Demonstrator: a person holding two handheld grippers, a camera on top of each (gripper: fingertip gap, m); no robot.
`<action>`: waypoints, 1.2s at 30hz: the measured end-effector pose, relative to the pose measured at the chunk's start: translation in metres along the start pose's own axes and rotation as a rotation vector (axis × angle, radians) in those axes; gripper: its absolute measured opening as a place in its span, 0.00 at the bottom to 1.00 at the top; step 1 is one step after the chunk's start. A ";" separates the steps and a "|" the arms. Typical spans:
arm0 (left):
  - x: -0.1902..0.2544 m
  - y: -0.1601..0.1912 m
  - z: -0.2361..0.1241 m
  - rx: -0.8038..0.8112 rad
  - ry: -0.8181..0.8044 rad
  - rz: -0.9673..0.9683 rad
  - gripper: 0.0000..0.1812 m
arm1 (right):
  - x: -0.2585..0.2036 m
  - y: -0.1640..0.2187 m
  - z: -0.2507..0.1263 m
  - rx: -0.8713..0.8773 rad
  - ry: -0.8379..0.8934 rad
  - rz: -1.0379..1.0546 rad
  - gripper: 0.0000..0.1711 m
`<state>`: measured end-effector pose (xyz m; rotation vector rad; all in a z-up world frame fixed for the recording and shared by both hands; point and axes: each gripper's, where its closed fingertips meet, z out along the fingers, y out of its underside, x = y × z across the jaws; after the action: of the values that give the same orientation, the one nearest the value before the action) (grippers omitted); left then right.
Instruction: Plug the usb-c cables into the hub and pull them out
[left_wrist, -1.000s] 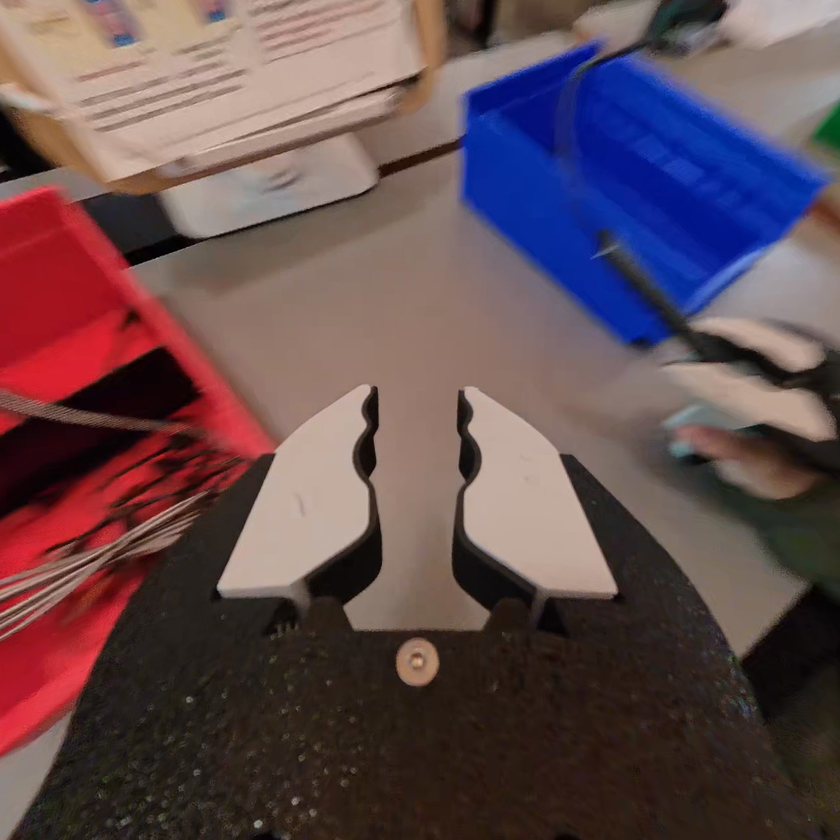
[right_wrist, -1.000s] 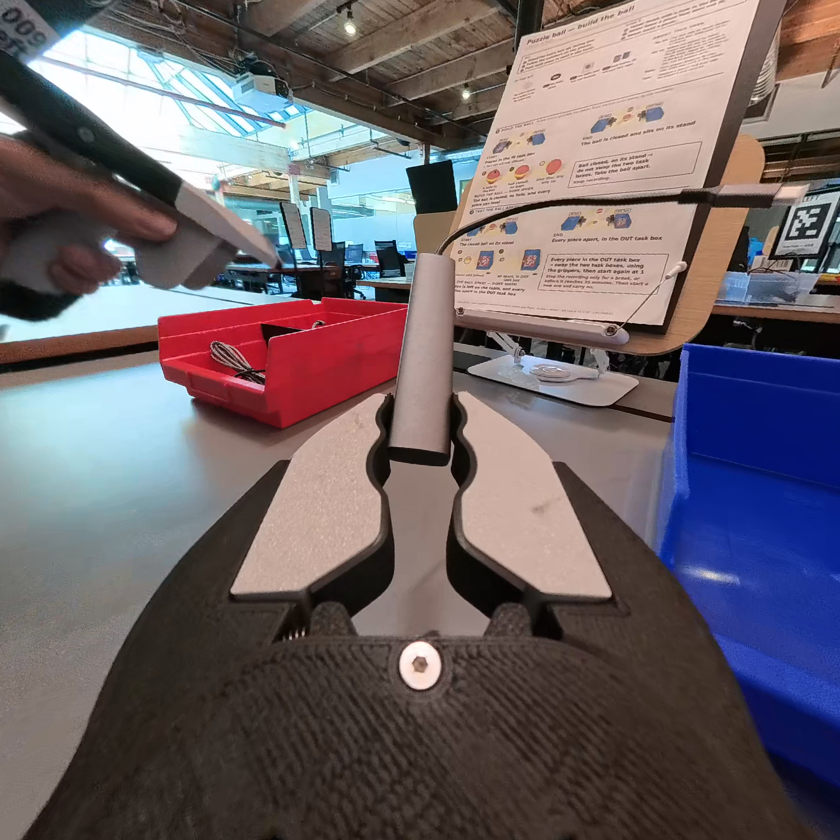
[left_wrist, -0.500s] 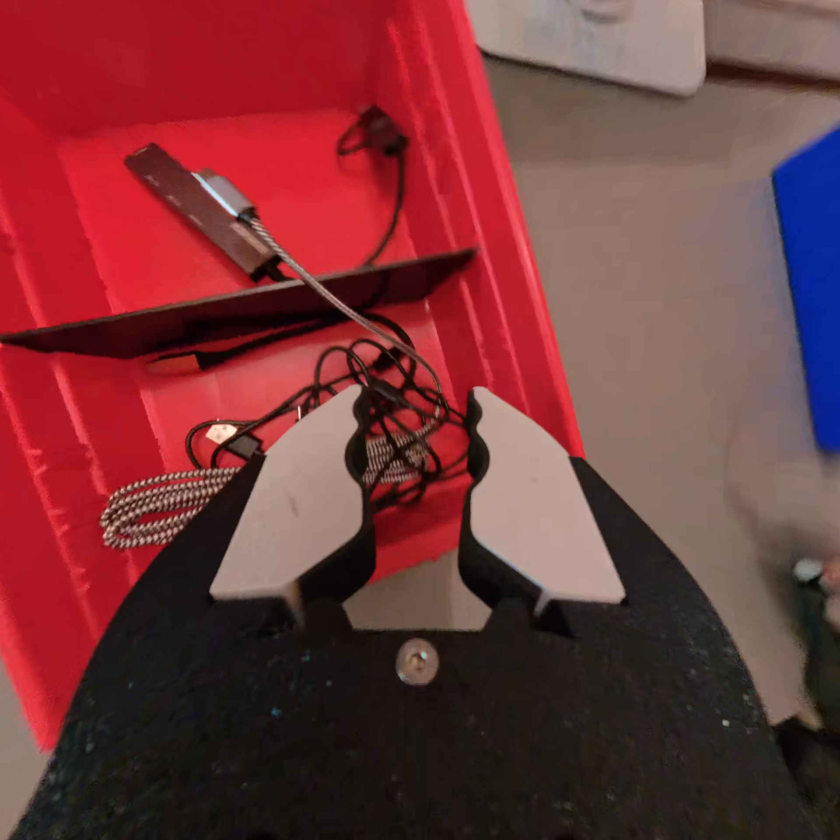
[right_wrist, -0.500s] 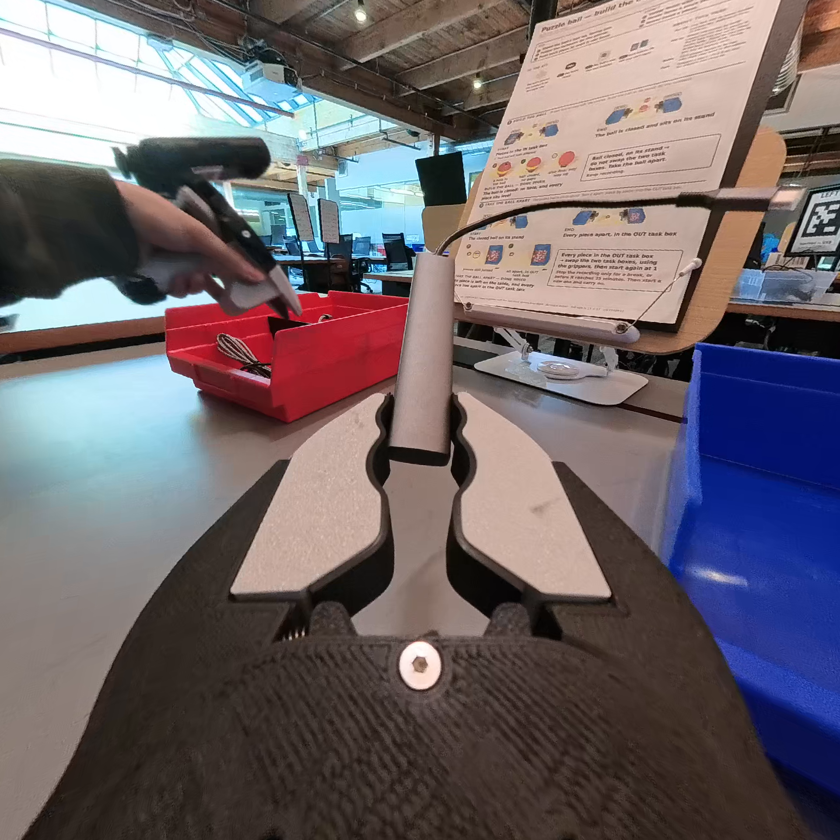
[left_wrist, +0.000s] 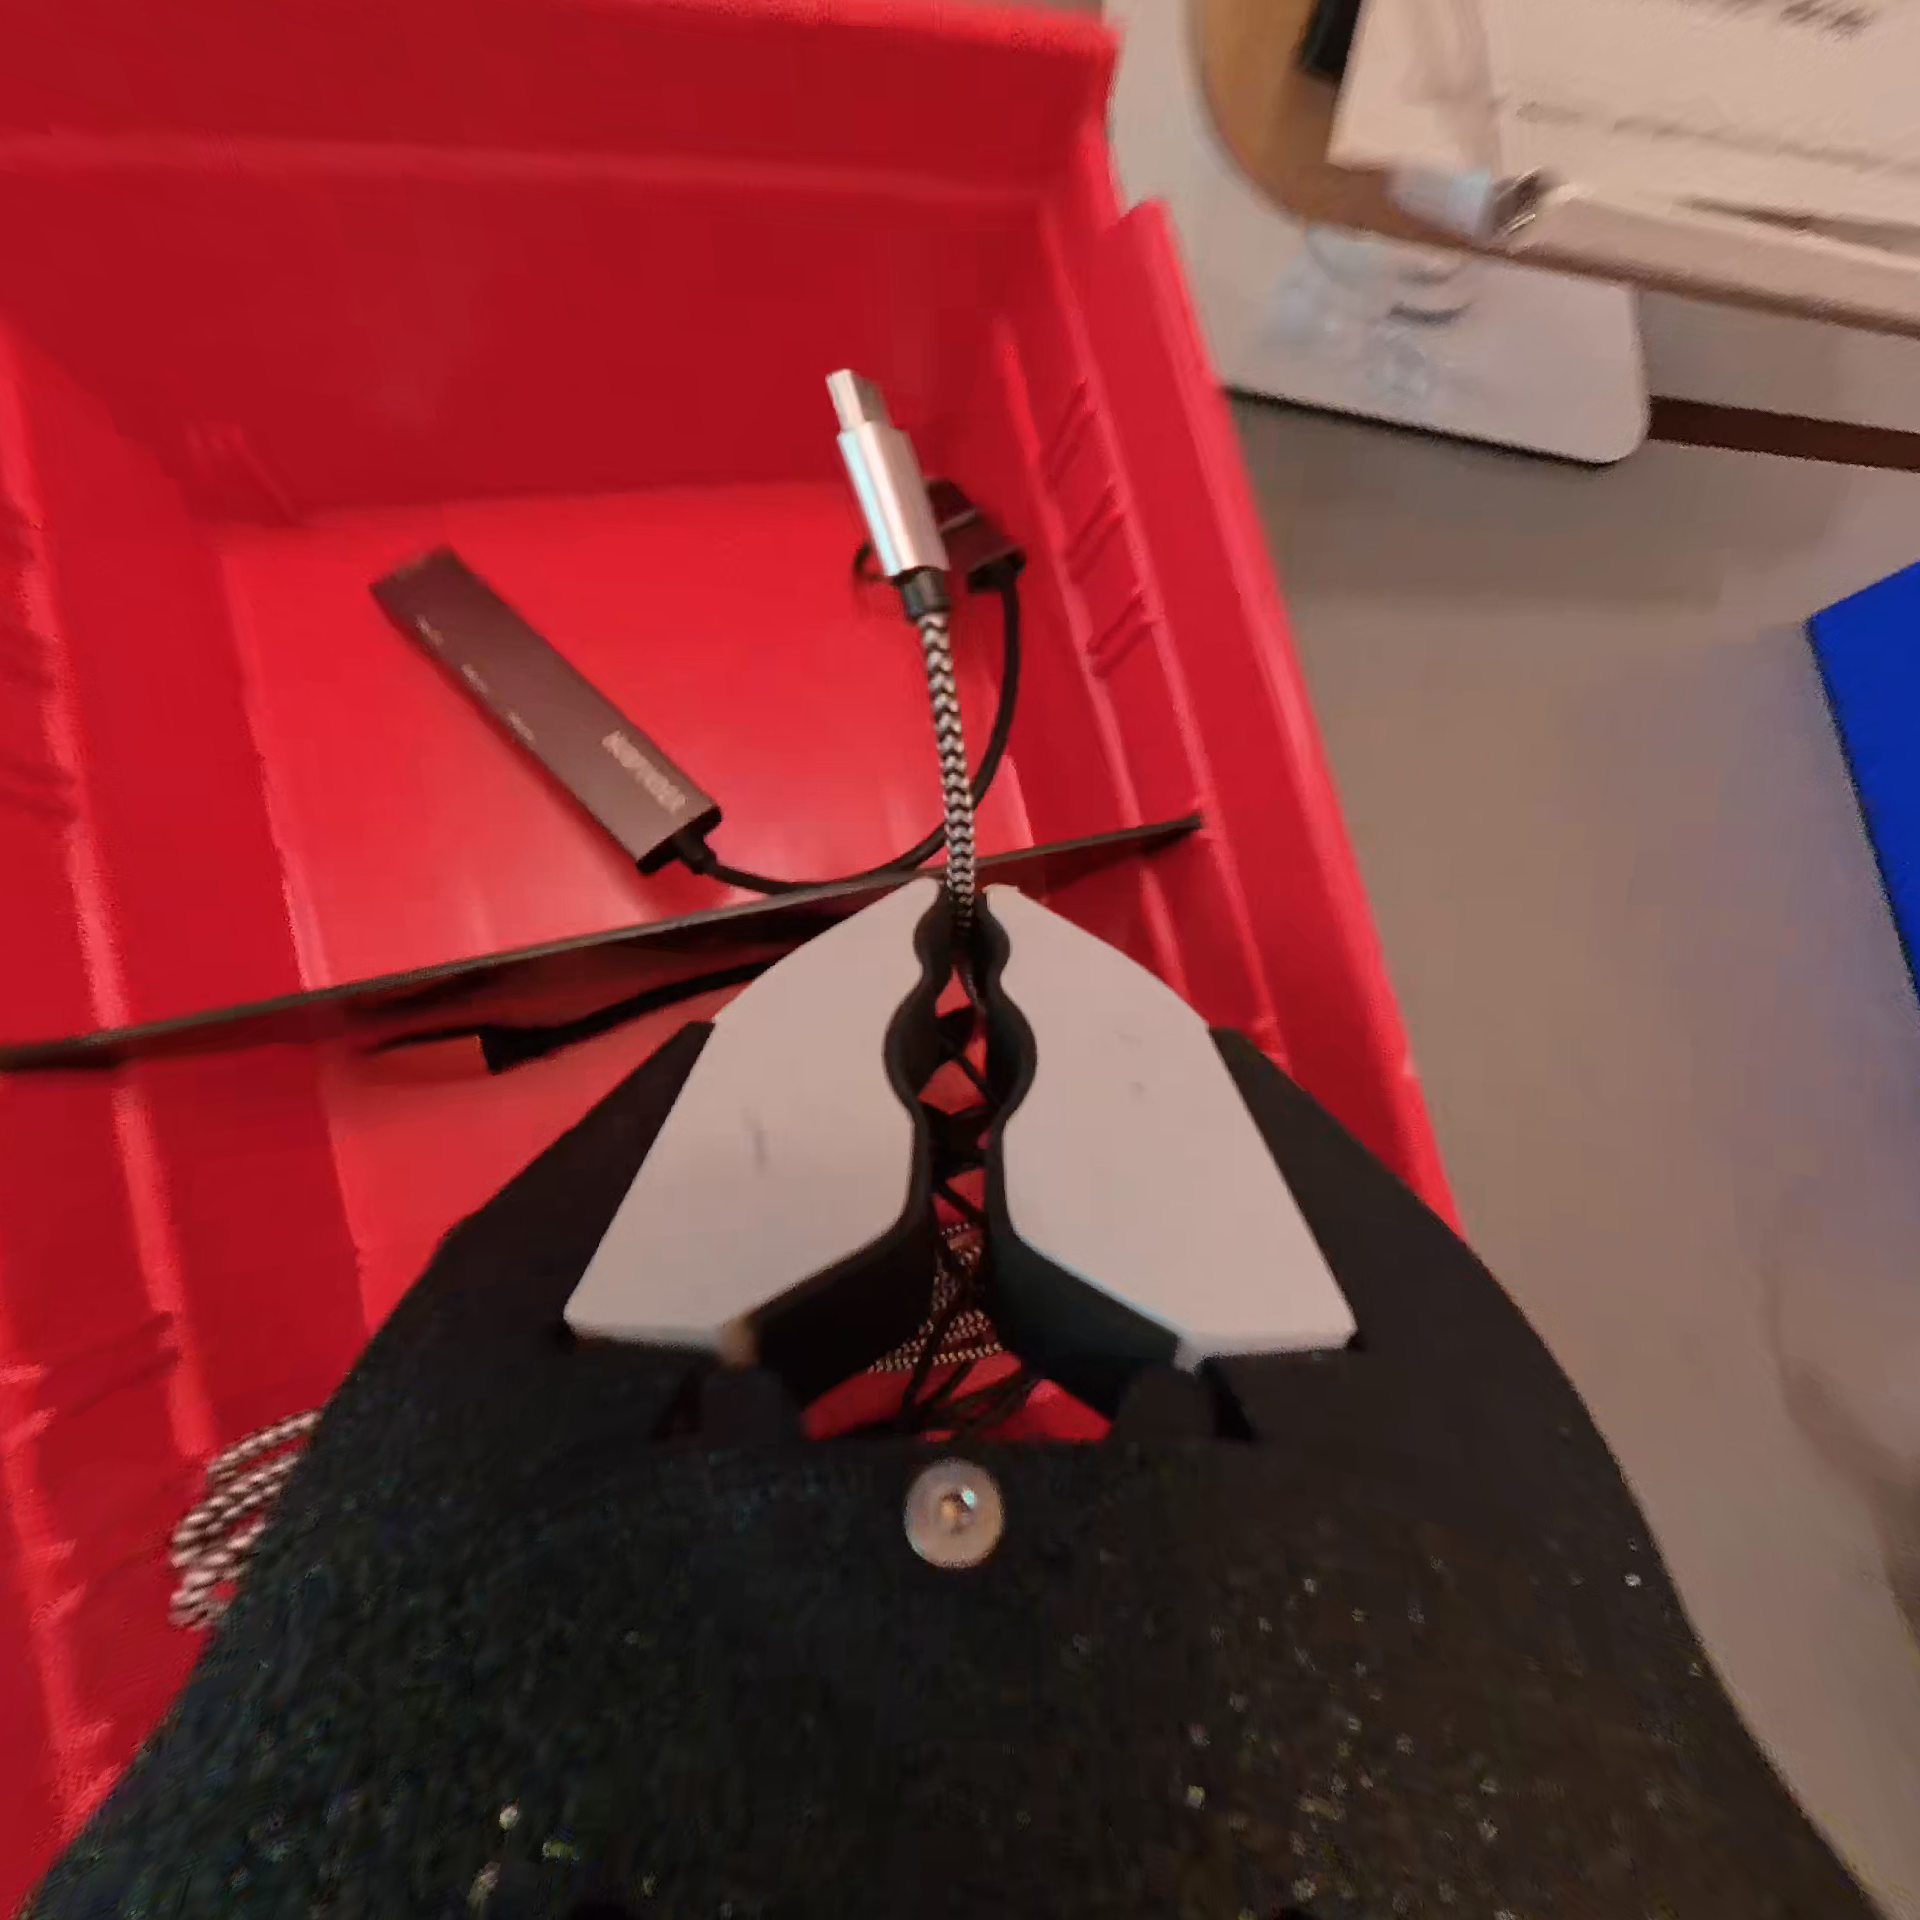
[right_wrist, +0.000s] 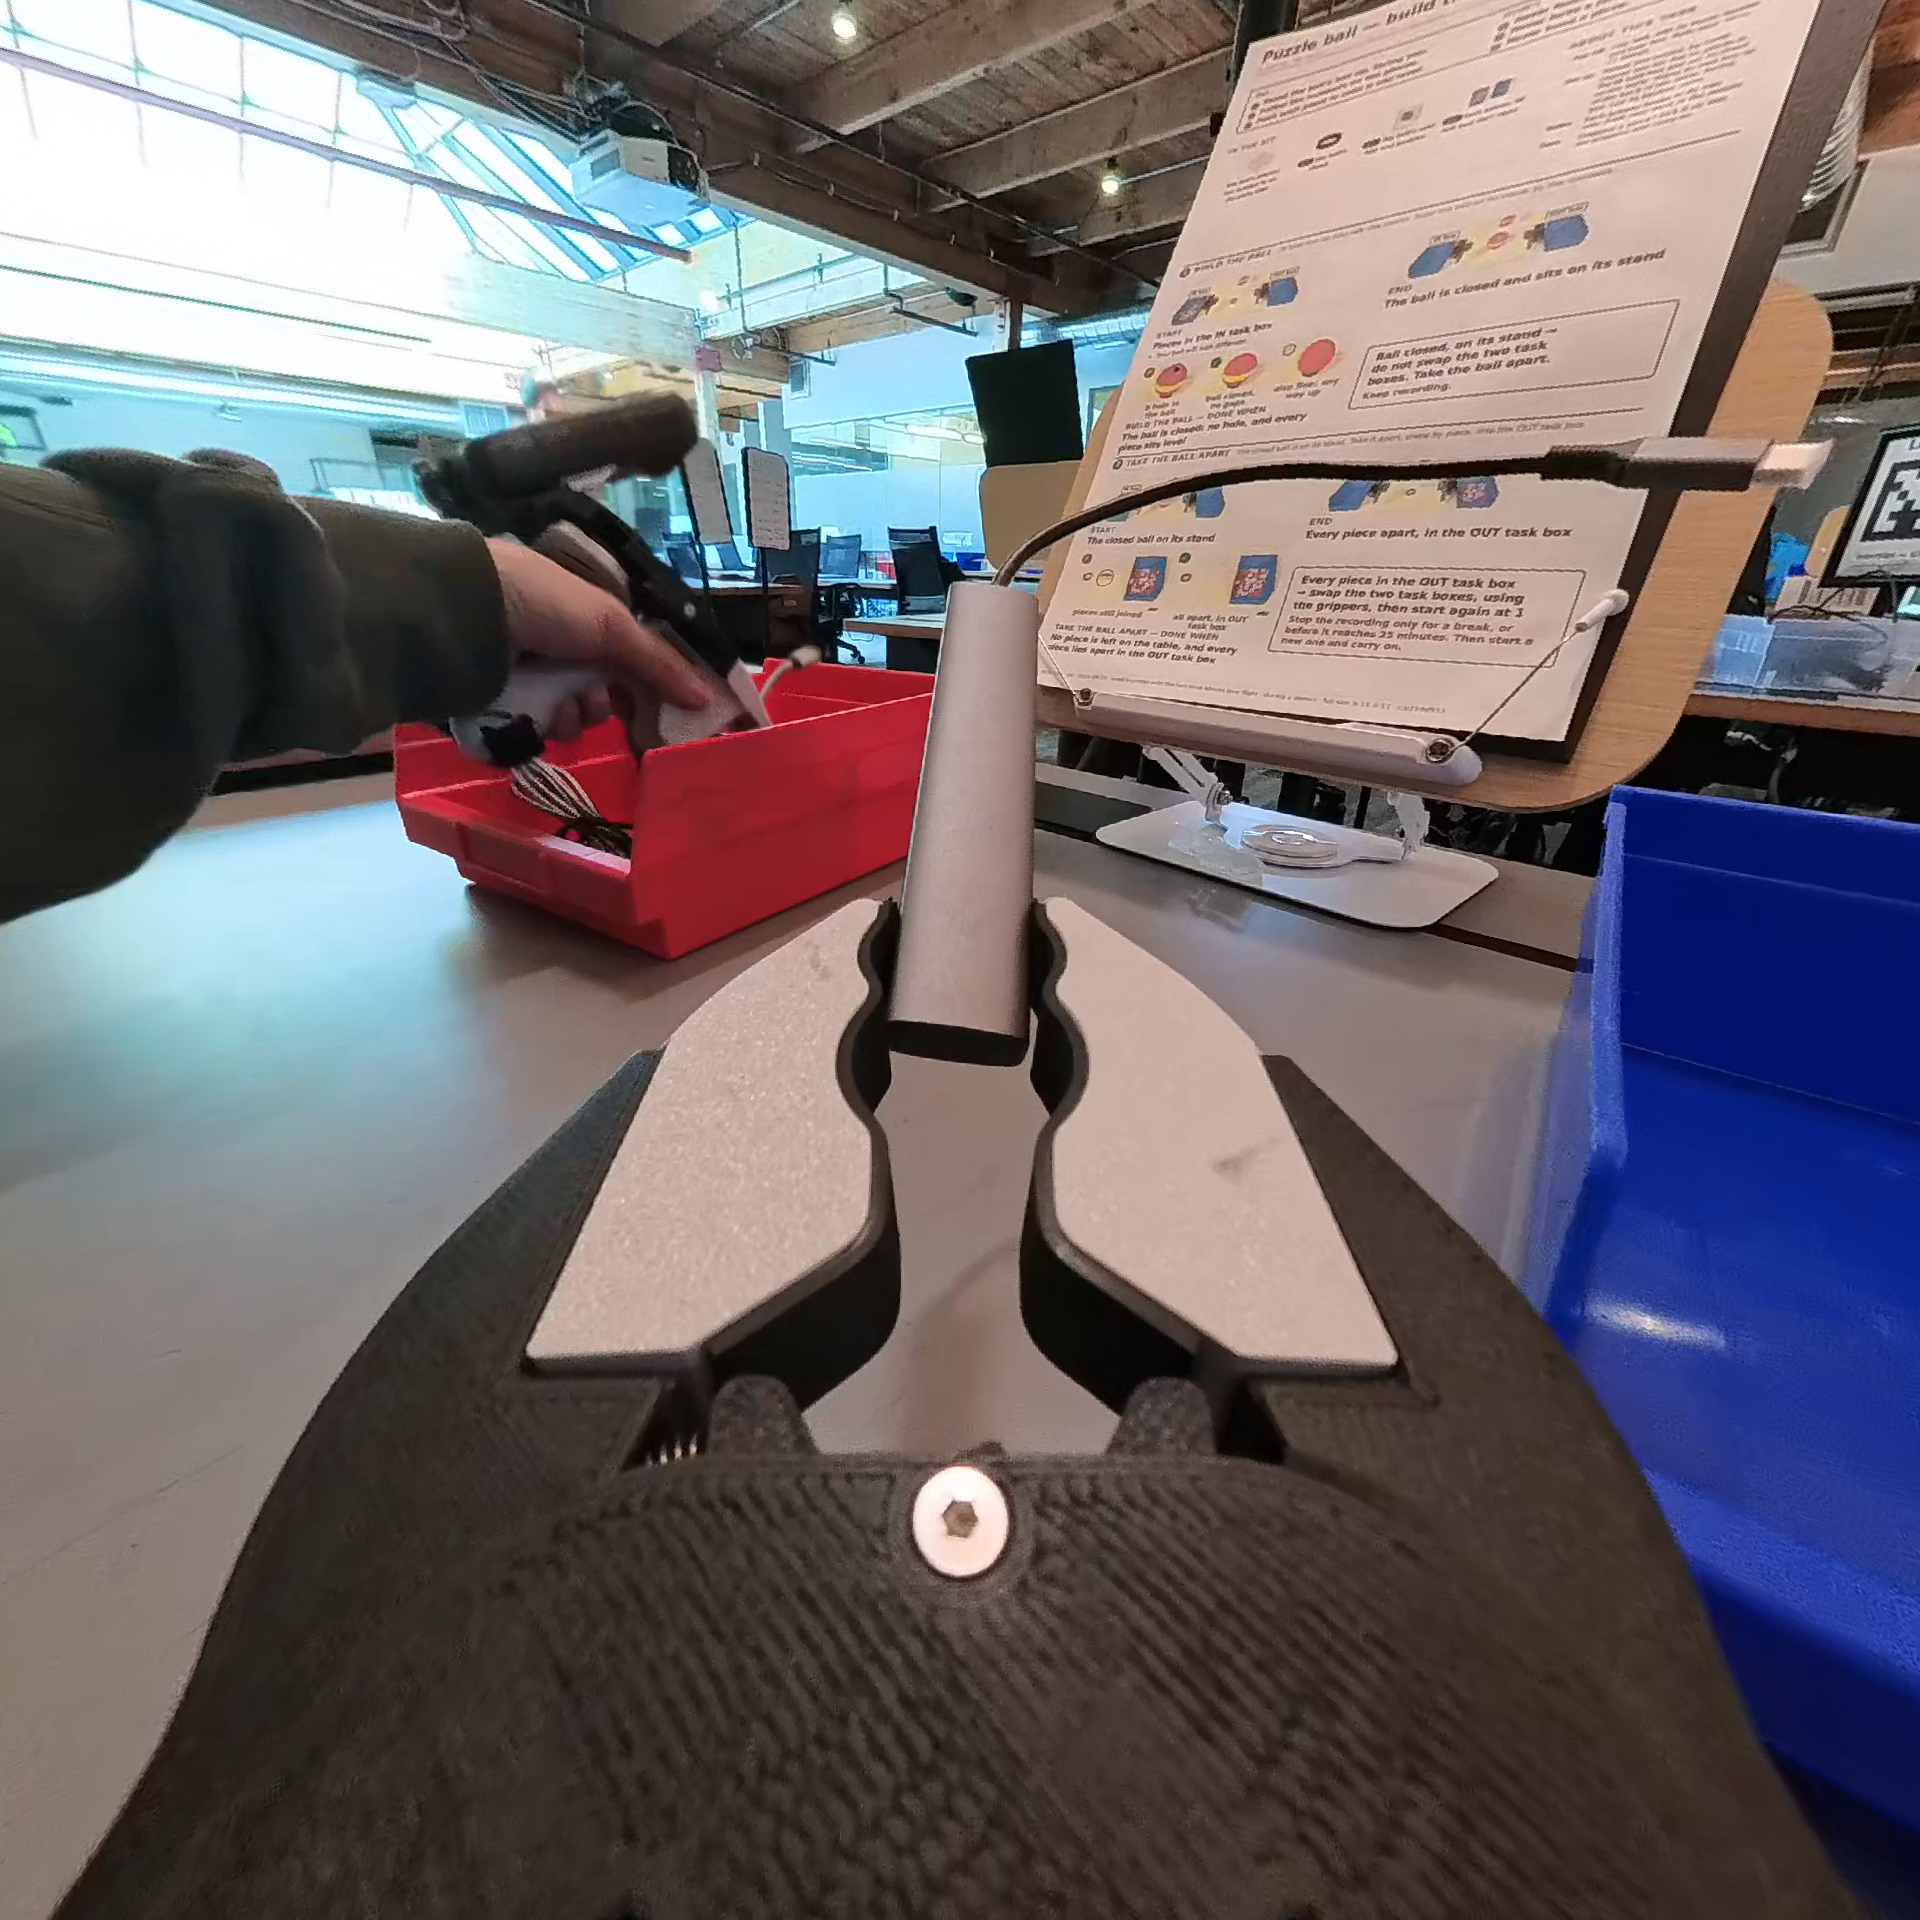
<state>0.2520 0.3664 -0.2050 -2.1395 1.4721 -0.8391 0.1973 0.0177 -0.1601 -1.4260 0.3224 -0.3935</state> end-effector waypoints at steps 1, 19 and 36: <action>0.004 -0.008 -0.009 0.032 0.005 0.032 0.01 | 0.000 0.000 0.000 0.000 -0.001 0.001 0.14; 0.154 -0.121 -0.309 0.539 0.303 0.415 0.01 | 0.005 -0.002 -0.002 0.021 0.015 0.027 0.14; 0.201 0.155 -0.116 -0.202 0.485 0.799 0.02 | 0.013 -0.005 -0.005 0.052 0.031 0.088 0.14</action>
<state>0.1191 0.1235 -0.1686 -1.2650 2.4861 -0.9345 0.2068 0.0067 -0.1552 -1.3514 0.3962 -0.3502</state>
